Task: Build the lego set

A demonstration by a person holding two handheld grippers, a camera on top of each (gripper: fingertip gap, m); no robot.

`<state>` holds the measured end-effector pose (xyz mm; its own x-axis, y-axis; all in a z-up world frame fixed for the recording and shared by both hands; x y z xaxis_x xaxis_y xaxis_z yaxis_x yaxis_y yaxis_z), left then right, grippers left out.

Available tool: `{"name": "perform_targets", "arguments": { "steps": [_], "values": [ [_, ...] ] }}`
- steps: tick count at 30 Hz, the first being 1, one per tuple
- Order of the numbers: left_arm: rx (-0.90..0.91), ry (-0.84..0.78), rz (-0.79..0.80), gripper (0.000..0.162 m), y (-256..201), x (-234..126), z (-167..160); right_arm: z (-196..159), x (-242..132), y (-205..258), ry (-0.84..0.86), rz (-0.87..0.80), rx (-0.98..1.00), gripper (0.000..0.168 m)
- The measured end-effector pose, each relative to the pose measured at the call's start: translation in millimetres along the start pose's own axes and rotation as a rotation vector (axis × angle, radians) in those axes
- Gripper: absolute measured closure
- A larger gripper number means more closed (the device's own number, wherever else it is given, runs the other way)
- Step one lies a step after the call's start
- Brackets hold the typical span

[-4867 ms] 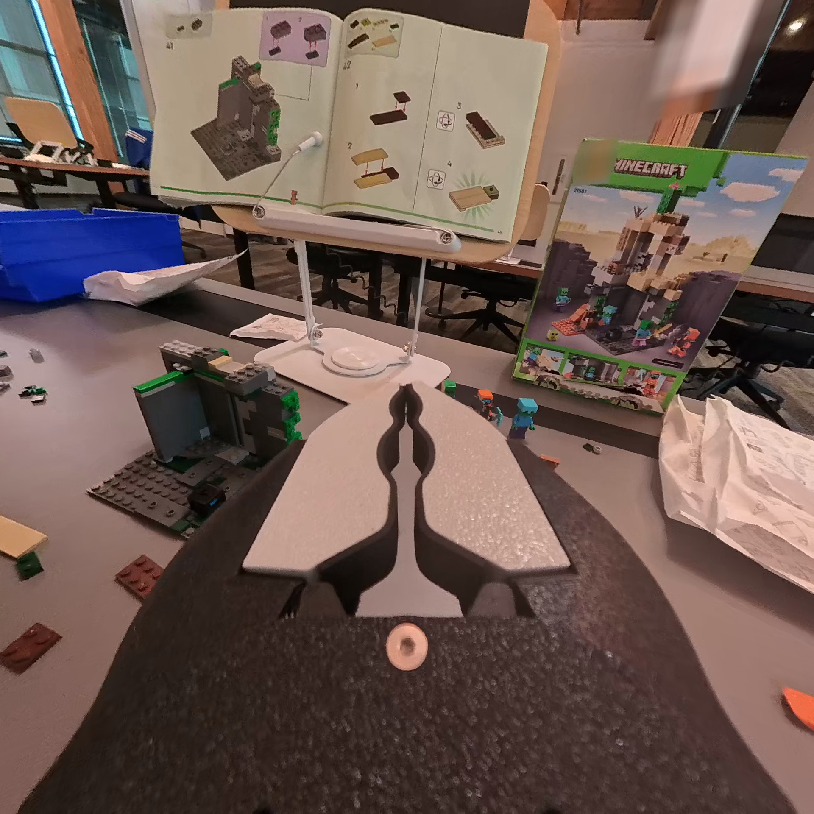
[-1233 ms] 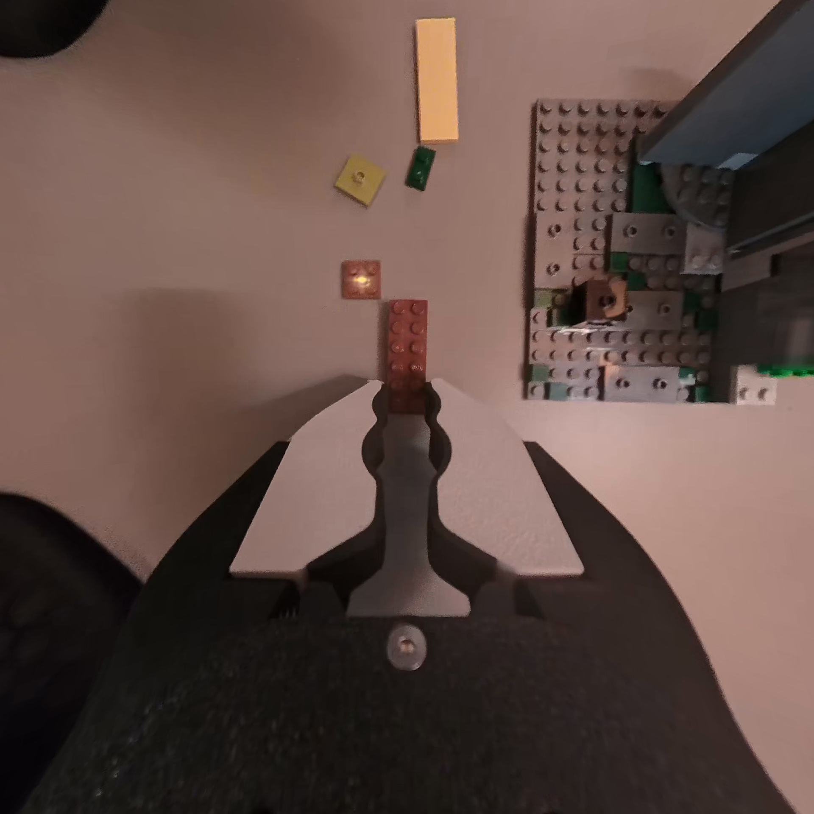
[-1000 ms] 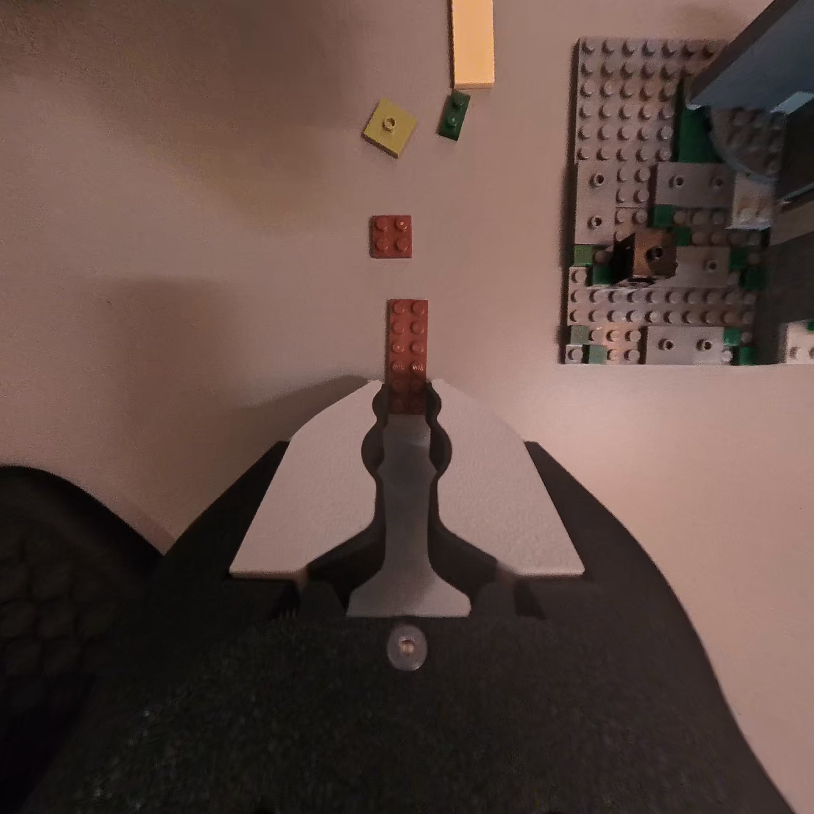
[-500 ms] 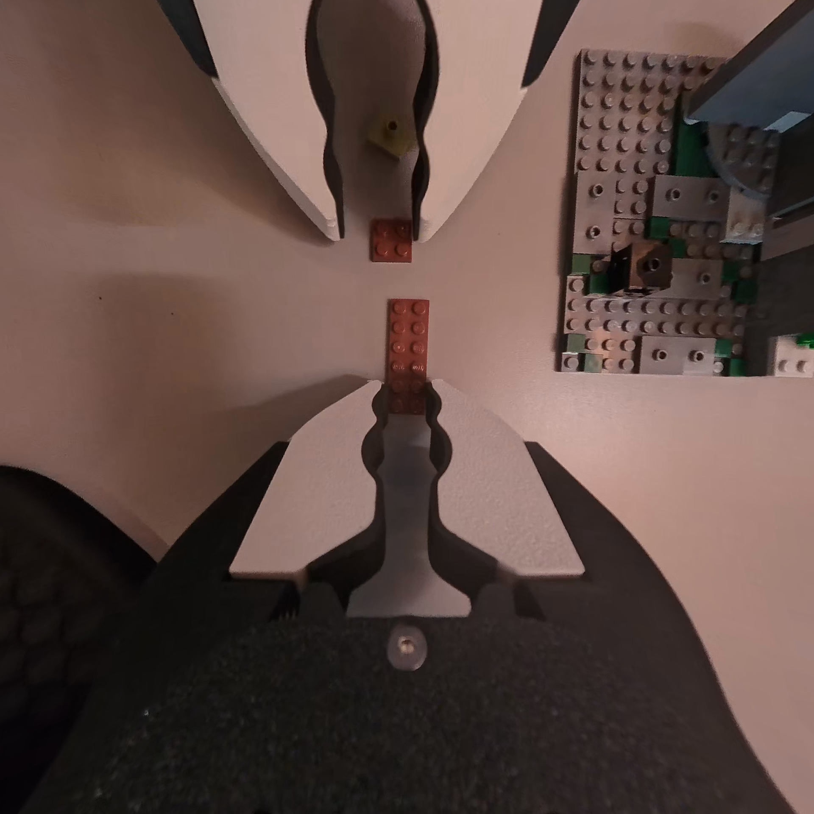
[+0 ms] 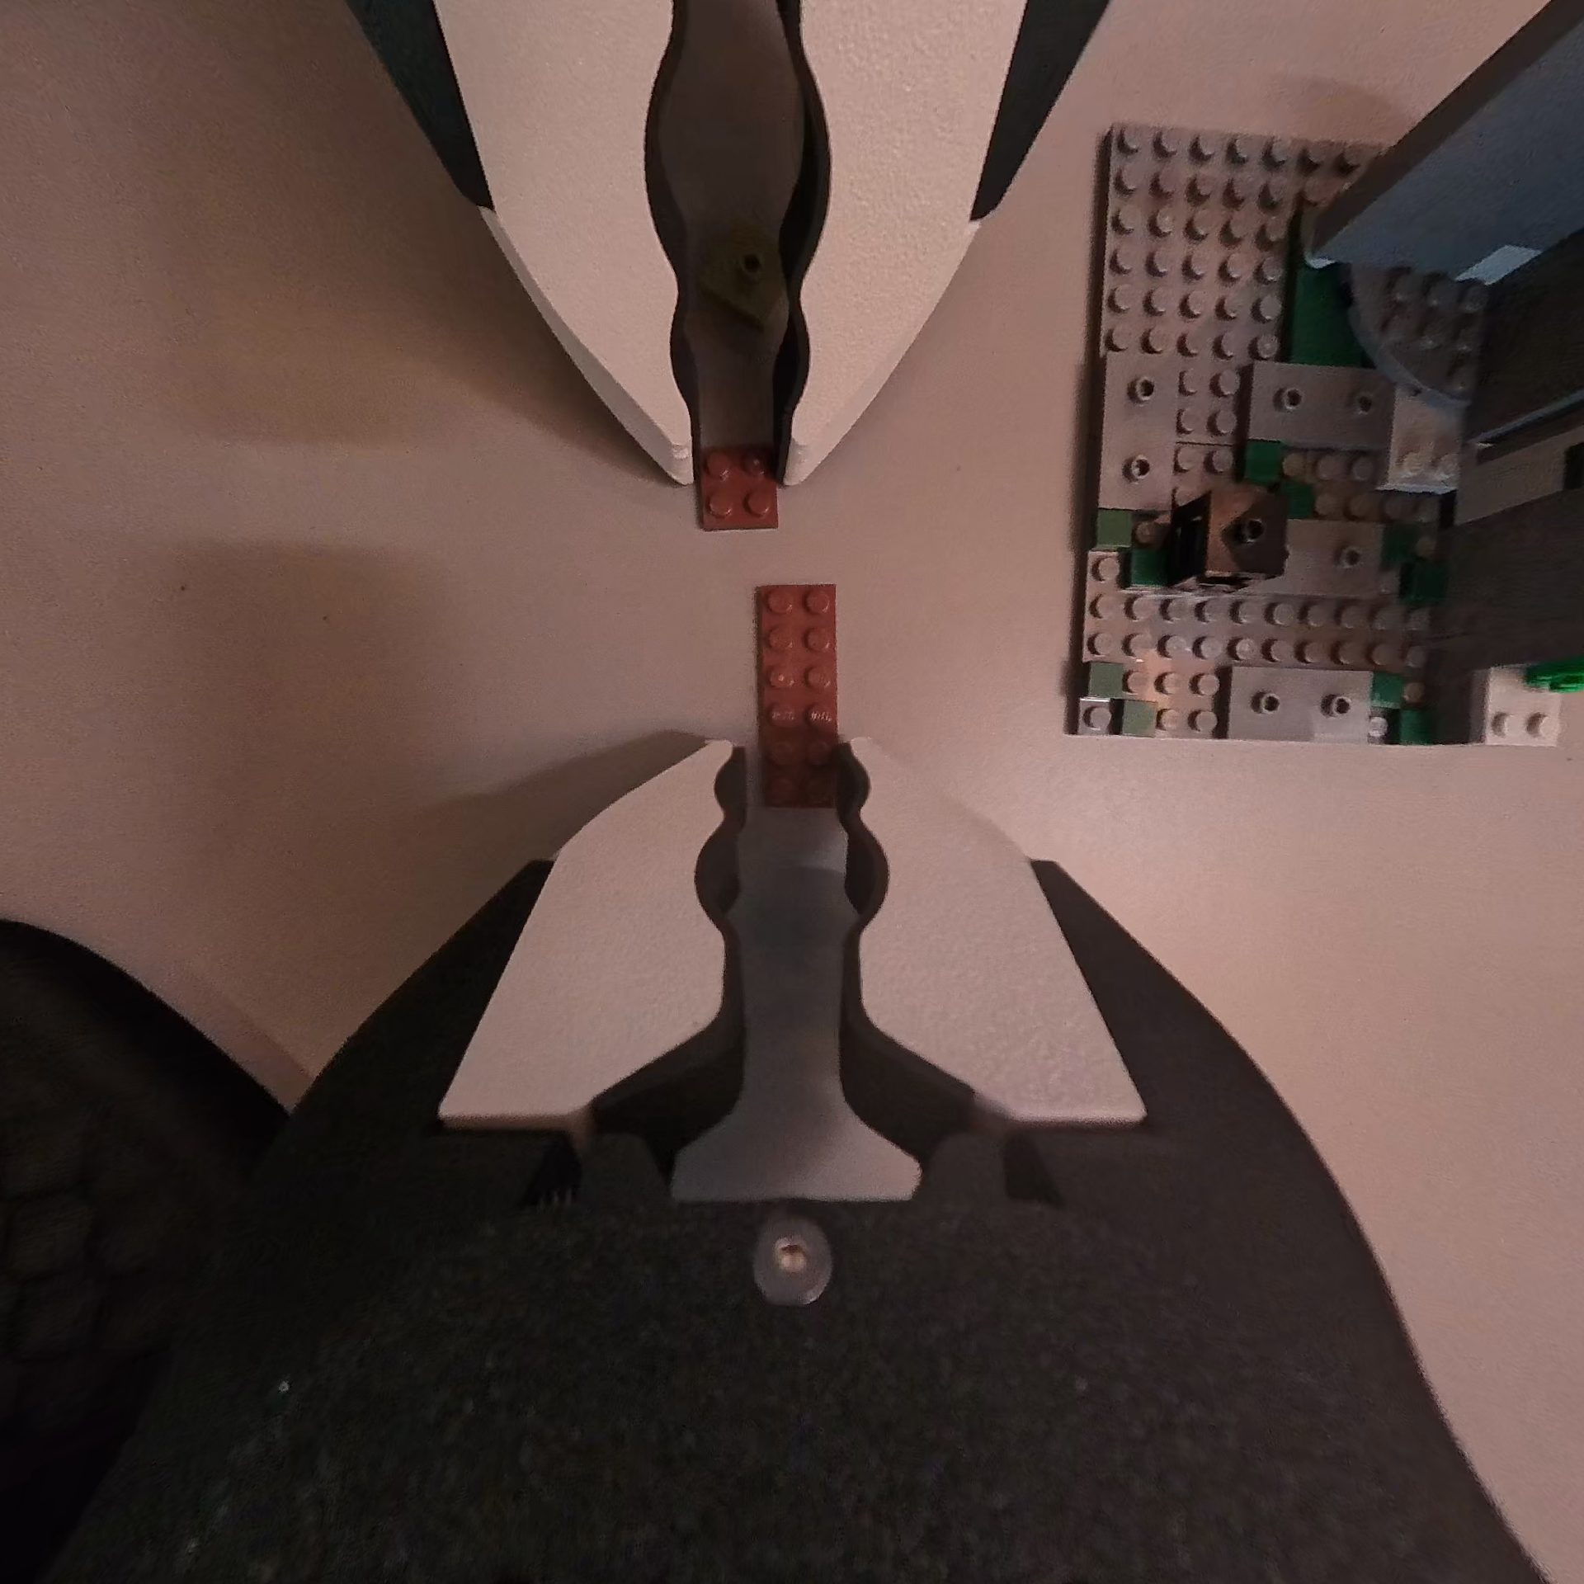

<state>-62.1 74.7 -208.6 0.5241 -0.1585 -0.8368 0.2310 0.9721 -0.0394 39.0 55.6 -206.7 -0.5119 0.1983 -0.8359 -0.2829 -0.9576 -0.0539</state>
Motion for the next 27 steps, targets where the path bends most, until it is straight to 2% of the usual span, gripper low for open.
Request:
{"name": "perform_targets", "arguments": {
  "steps": [8,16,27],
  "values": [
    [0.011,-0.062,0.014,0.147,-2,-6,19,-7,-25,2,-0.132,-0.052,0.070,0.140],
    [-0.042,-0.057,0.030,0.147,8,16,54,-29,-32,14,-0.177,-0.089,0.143,0.140],
    [-0.032,0.046,0.003,0.147,12,28,59,-32,-37,16,-0.234,-0.091,0.154,0.140]
  ]
}}
Point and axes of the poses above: each gripper's, where its closed fingertips meet, x out along the fingers, z out of its top, y = z × x across the jaws, the point moved 5 cm from there along -x, back along the fingers, and after that the axes turned 3 degrees about -y, right-handed, at the moved point
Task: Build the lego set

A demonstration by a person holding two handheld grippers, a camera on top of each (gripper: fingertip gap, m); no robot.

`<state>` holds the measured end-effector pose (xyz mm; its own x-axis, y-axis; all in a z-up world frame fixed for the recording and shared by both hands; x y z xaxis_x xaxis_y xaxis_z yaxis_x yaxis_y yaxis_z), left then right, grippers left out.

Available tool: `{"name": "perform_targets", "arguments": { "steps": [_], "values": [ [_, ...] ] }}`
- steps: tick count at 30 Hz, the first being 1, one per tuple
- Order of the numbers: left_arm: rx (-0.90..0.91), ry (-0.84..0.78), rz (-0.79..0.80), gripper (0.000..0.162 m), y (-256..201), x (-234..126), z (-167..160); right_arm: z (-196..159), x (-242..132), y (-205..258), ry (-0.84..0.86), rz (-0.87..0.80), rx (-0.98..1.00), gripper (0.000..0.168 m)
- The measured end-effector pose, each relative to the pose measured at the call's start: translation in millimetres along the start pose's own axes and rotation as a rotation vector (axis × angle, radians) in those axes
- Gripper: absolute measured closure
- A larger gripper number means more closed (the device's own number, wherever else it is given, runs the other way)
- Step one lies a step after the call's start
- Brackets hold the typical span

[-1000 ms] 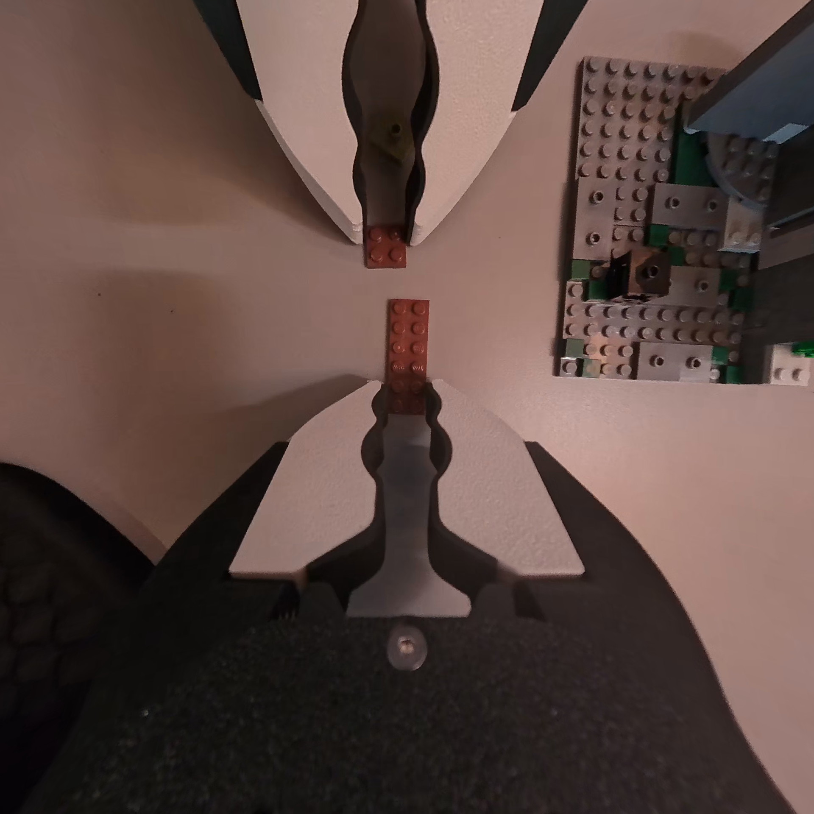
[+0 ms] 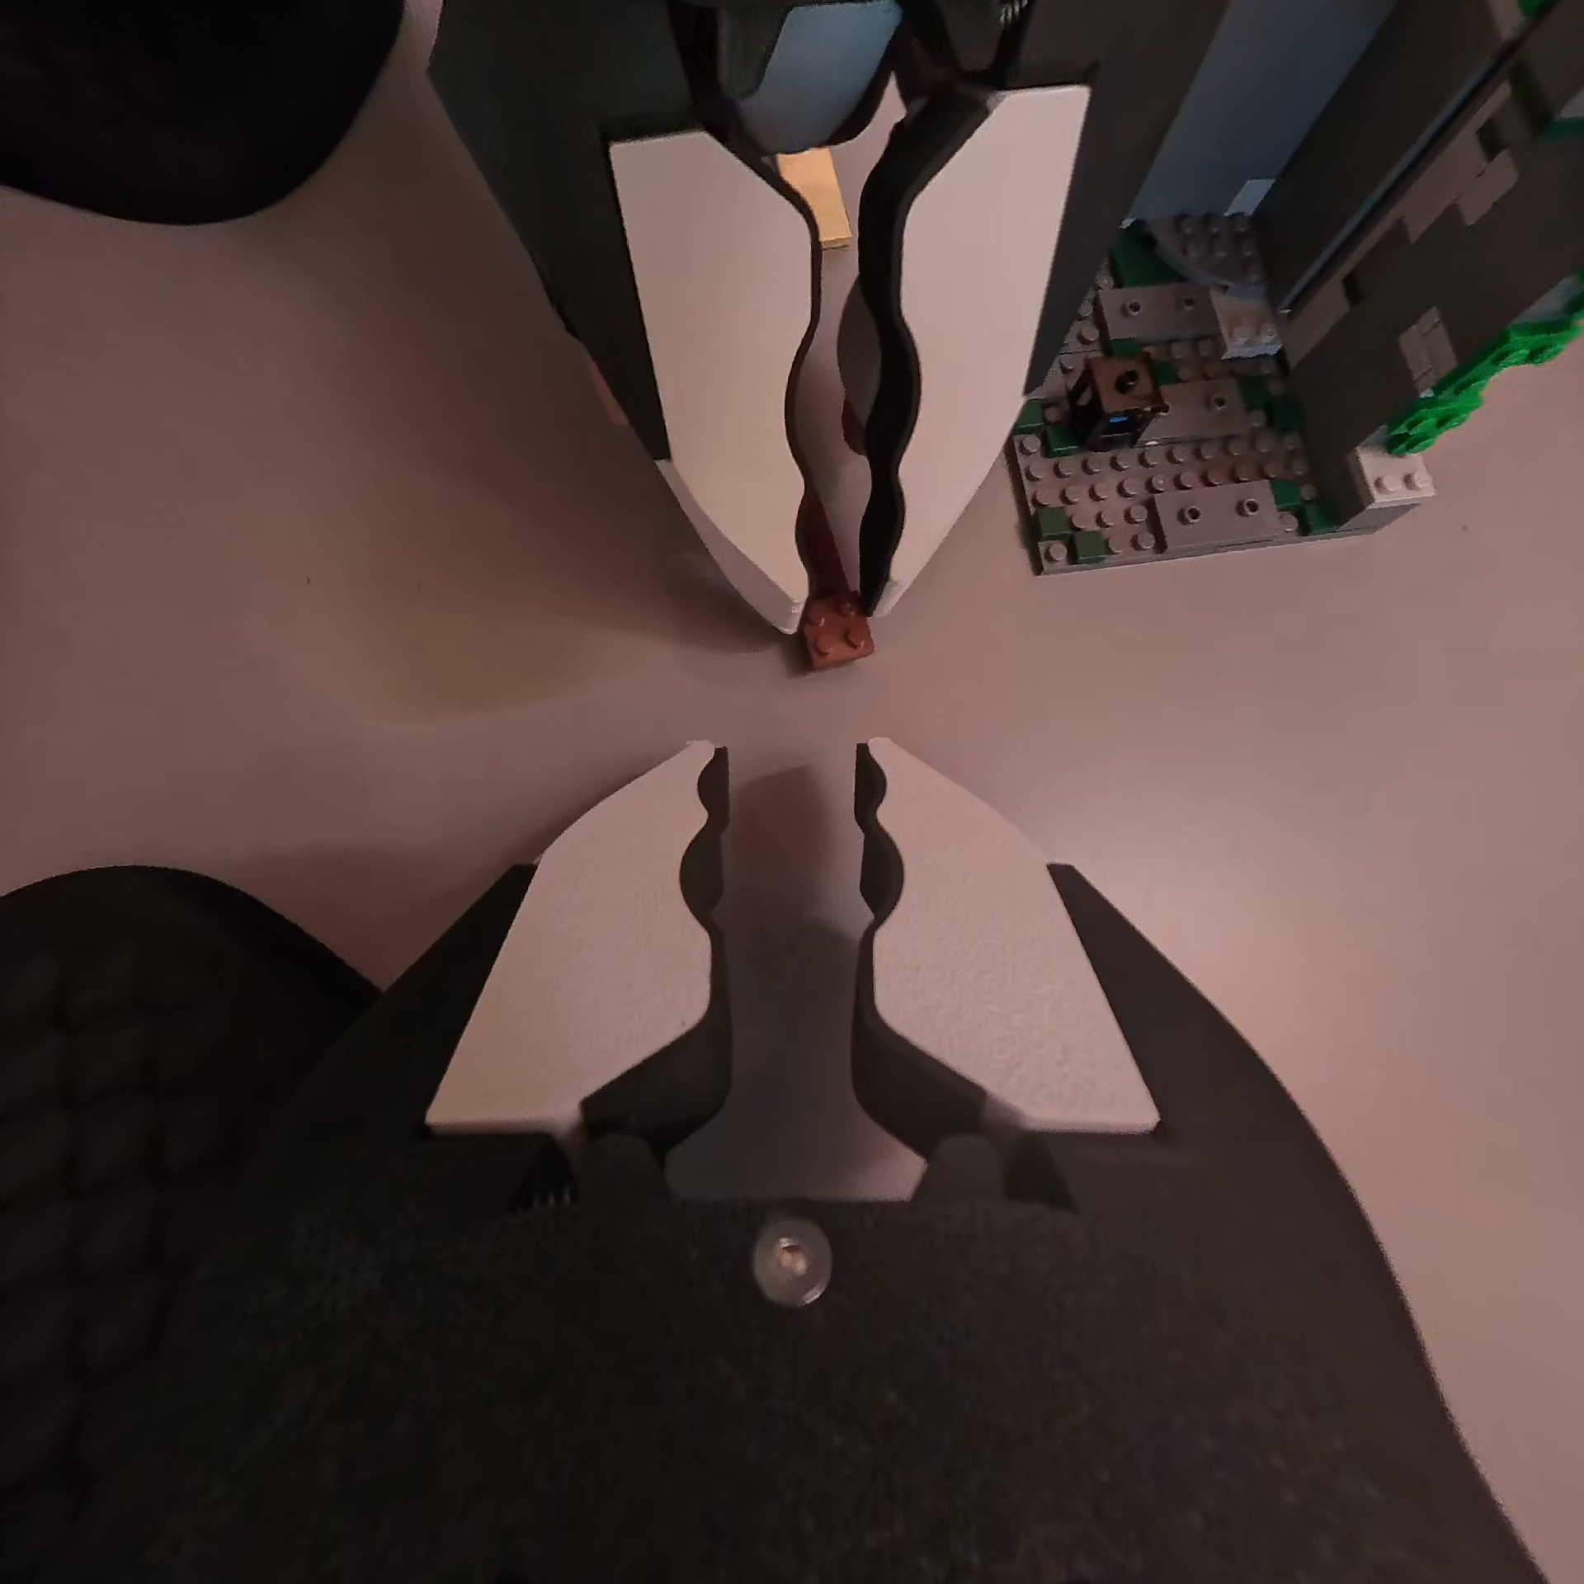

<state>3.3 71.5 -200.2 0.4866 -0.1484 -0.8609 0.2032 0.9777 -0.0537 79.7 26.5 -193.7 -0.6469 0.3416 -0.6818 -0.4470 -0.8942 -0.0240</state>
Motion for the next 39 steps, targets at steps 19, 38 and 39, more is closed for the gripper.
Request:
{"name": "perform_targets", "arguments": {
  "steps": [19,38,39],
  "values": [
    [0.015,0.026,0.011,0.143,0,-2,-6,-5,2,0,-0.013,0.011,0.014,0.141],
    [0.033,0.063,0.009,0.147,-2,-8,-26,-3,4,-2,-0.043,0.027,0.095,0.138],
    [0.032,0.049,0.003,0.147,-3,-10,-26,-3,4,-2,-0.049,0.033,0.109,0.136]
  ]
}}
Point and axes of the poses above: each gripper's, where its closed fingertips meet, x out along the fingers, z out of its top, y = z × x across the jaws, the point moved 5 cm from there along -x, back along the fingers, and after that the axes turned 3 degrees about -y, right-handed, at the moved point
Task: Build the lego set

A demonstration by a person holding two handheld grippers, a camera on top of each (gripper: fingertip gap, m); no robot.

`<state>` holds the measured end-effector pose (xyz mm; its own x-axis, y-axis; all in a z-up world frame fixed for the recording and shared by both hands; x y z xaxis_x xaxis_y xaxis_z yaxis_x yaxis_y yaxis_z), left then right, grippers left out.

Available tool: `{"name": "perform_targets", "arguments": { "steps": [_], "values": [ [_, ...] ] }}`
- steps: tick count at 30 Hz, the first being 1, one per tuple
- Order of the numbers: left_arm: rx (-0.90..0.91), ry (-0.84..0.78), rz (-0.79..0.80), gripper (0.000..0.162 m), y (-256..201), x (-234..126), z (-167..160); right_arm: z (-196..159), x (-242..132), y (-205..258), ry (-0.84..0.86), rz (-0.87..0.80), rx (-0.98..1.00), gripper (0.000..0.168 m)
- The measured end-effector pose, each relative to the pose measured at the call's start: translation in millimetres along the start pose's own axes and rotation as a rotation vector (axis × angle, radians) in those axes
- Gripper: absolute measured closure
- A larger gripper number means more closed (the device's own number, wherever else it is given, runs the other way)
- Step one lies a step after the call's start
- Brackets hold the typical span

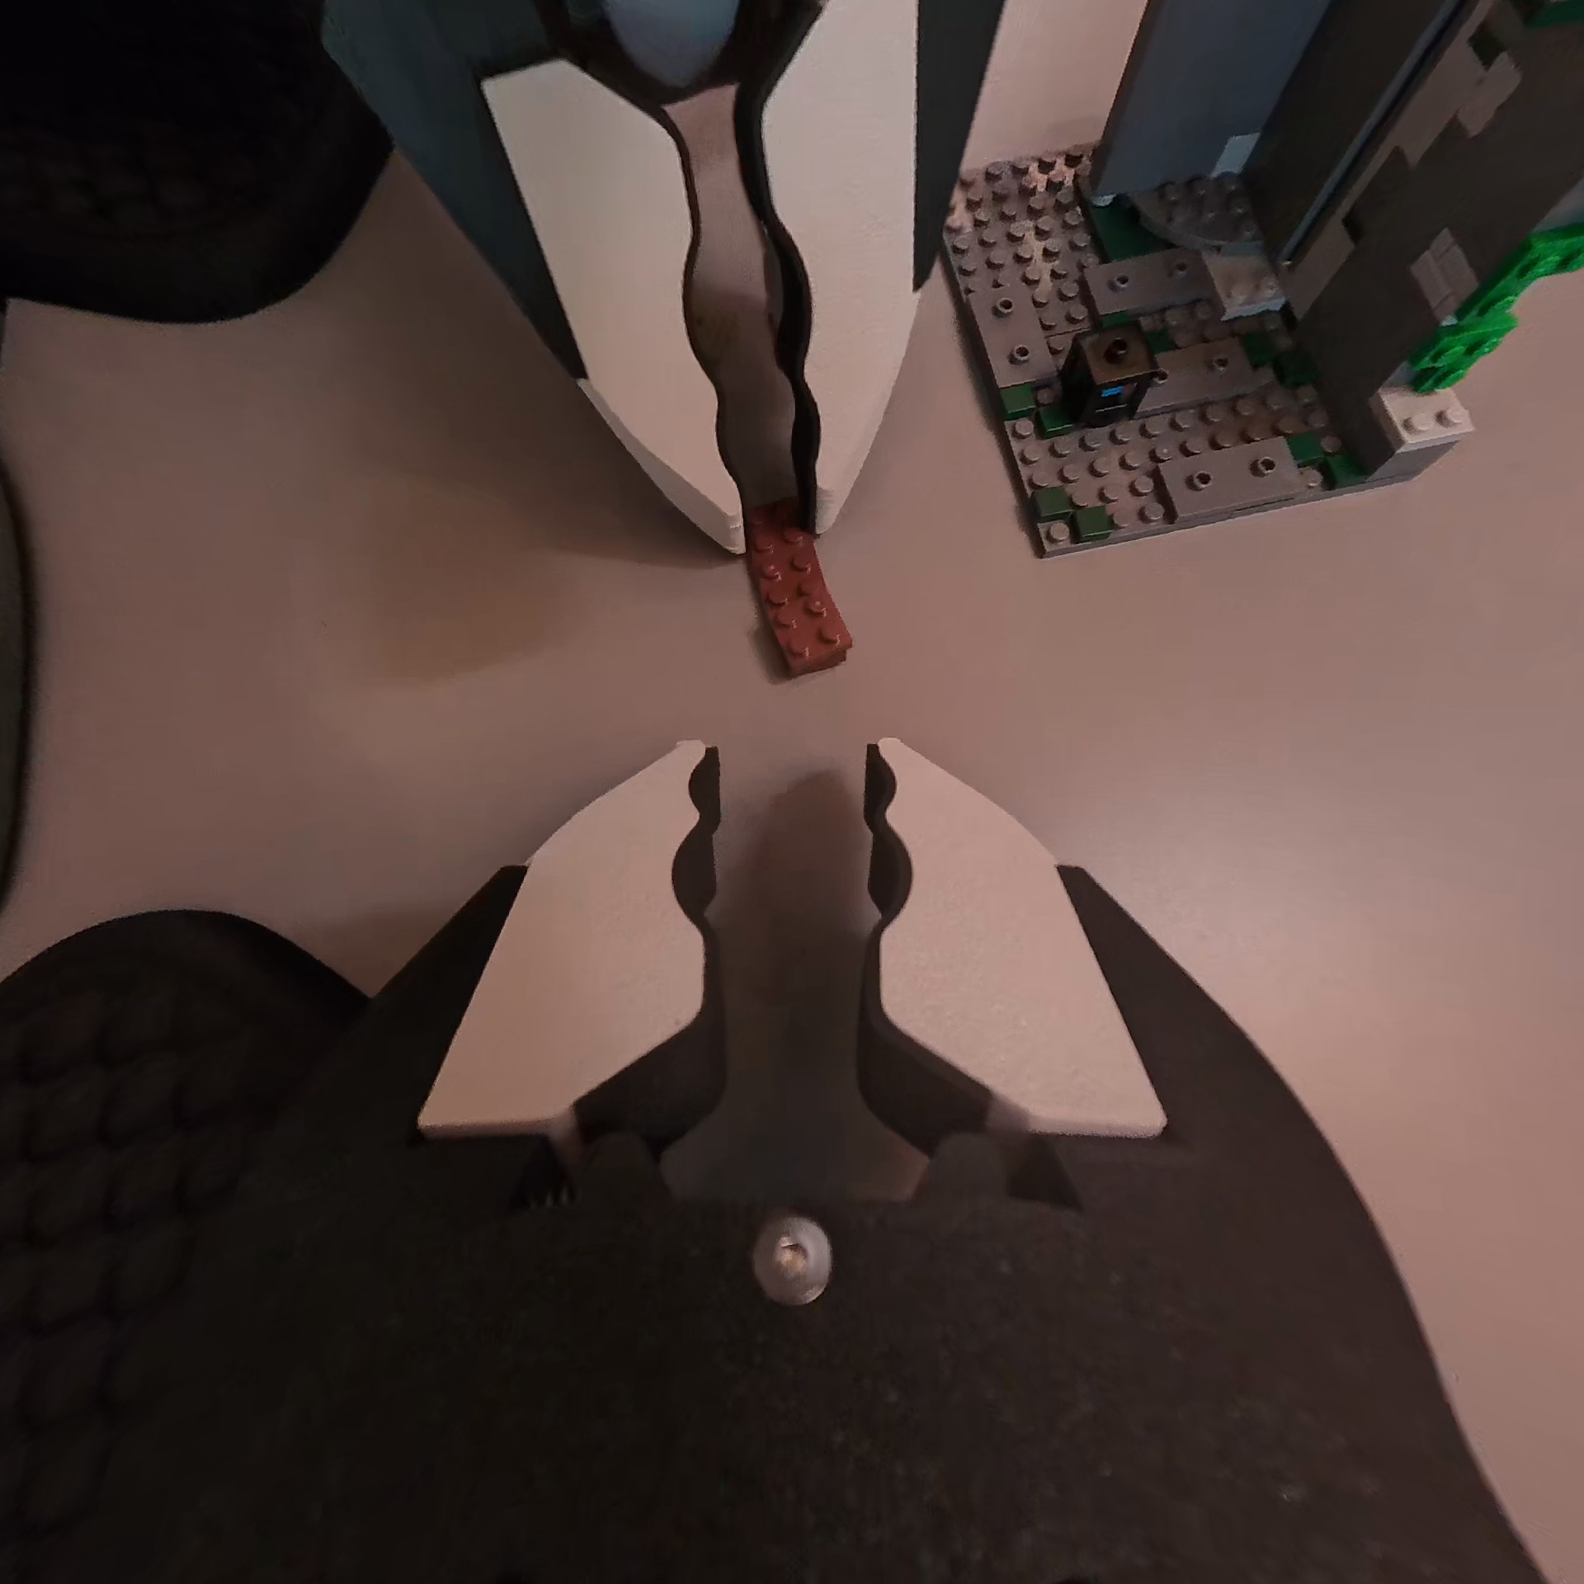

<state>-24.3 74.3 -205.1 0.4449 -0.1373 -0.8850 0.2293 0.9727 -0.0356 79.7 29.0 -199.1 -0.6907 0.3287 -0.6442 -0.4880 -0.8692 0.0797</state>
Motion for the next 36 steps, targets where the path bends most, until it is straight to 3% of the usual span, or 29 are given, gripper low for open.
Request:
{"name": "perform_targets", "arguments": {
  "steps": [5,12,16,24,30,36],
  "values": [
    [0.012,-0.060,-0.023,0.147,-5,-17,6,6,4,4,-0.094,0.055,0.159,0.129],
    [0.049,-0.083,-0.023,0.147,-14,-45,14,27,5,12,-0.382,0.264,0.723,0.131],
    [0.049,-0.088,-0.023,0.147,-18,-53,13,31,6,17,-0.475,0.313,0.941,0.132],
    [0.057,-0.110,-0.007,0.147,-22,-65,14,46,5,22,-0.503,0.357,1.070,0.135],
    [0.053,-0.136,0.015,0.147,-21,-73,17,54,5,23,-0.577,0.391,1.116,0.155],
    [0.024,-0.168,0.040,0.147,-19,-79,18,59,3,23,-0.641,0.397,1.155,0.156]
  ]
}}
Point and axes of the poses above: each gripper's, where its closed fingertips meet, x out along the fingers, z out of its top, y = z × x across the jaws, the point moved 5 cm from there along -x, back along the fingers, and after that the axes turned 3 degrees about -y, right-handed, at the moved point
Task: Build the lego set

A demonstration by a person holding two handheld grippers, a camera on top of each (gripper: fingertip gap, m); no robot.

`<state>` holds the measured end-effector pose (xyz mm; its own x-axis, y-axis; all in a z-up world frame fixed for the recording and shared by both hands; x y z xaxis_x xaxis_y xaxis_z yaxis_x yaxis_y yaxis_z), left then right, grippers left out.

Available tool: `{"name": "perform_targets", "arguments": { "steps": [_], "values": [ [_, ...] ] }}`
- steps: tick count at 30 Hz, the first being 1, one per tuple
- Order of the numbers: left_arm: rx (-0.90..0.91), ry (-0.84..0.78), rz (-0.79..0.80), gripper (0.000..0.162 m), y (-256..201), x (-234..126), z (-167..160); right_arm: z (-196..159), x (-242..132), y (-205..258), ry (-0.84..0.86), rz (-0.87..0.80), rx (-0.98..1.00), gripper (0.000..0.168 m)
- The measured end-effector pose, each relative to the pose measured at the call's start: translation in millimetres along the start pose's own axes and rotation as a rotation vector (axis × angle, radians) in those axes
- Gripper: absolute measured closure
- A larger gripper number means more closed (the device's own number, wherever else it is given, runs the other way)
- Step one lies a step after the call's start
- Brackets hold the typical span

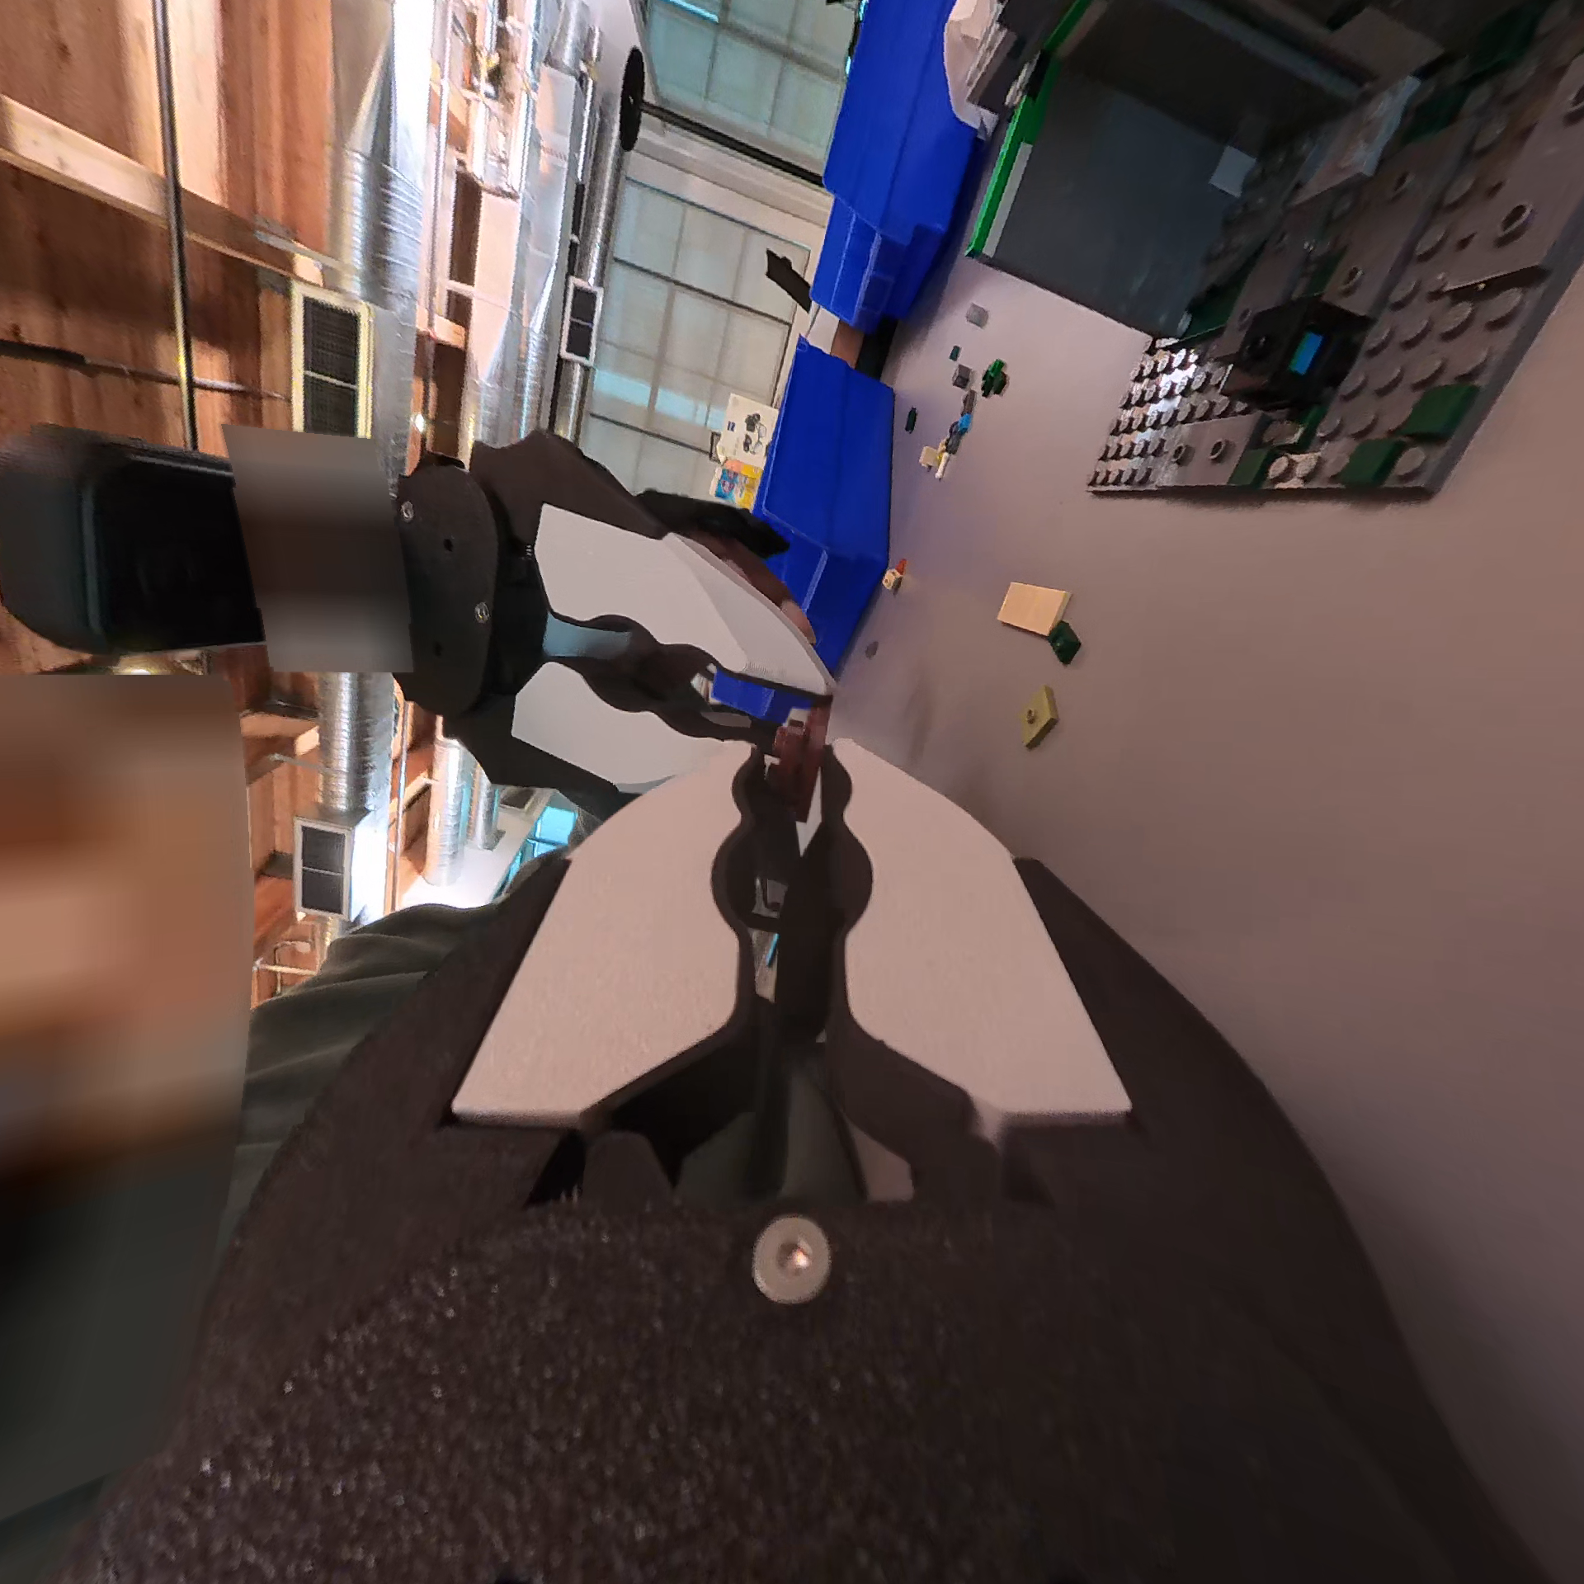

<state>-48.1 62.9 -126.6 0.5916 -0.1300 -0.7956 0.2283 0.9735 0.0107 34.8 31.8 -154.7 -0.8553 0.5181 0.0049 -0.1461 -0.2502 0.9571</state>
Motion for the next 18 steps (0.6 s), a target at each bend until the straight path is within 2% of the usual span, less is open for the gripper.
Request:
{"name": "perform_targets", "arguments": {
  "steps": [18],
  "values": [
    [-0.025,-0.055,0.066,0.147,-5,-13,5,-3,1,11,-0.084,0.043,0.054,0.157]
  ]
}}
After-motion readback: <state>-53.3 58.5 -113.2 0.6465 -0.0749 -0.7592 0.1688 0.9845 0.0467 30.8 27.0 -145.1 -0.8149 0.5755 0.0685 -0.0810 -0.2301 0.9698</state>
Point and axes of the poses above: each gripper's, where its closed fingertips meet, x out along the fingers, z out of its top, y = z × x across the jaws, the point moved 5 cm from there along -x, back along the fingers, and after that the axes turned 3 degrees about -y, right-handed, at the moved point
